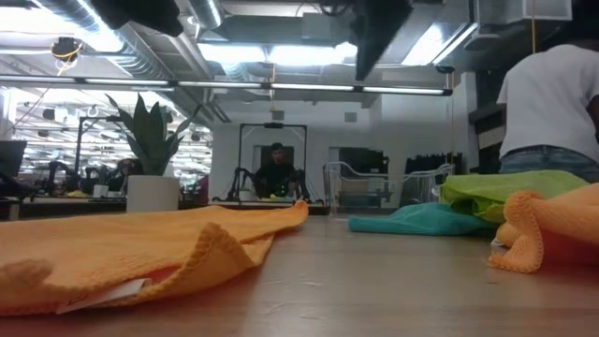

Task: Fold microfiber towels
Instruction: Fold the top orange microfiber towel

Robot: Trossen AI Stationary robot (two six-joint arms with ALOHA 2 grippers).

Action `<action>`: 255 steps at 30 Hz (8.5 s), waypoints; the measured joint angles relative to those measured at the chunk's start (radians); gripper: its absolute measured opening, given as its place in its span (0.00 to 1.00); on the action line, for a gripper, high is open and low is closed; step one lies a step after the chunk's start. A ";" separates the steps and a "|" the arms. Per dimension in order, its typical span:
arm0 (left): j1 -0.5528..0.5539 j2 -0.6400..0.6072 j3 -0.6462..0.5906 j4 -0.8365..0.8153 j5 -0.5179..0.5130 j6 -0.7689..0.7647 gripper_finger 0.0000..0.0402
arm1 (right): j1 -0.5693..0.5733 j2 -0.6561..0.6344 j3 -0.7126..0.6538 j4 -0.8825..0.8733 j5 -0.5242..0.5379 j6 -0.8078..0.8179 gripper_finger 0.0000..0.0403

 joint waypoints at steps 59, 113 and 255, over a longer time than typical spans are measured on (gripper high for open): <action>0.629 0.055 -0.151 0.079 0.431 0.340 0.26 | -0.087 0.146 -0.748 1.355 0.192 0.446 0.43; 1.042 0.262 -0.150 0.136 0.798 0.715 0.42 | -0.103 0.146 -0.748 1.288 0.118 0.445 0.43; -0.033 0.167 -0.097 0.201 0.479 0.018 0.22 | 0.359 0.156 -0.638 1.472 -0.090 0.012 0.43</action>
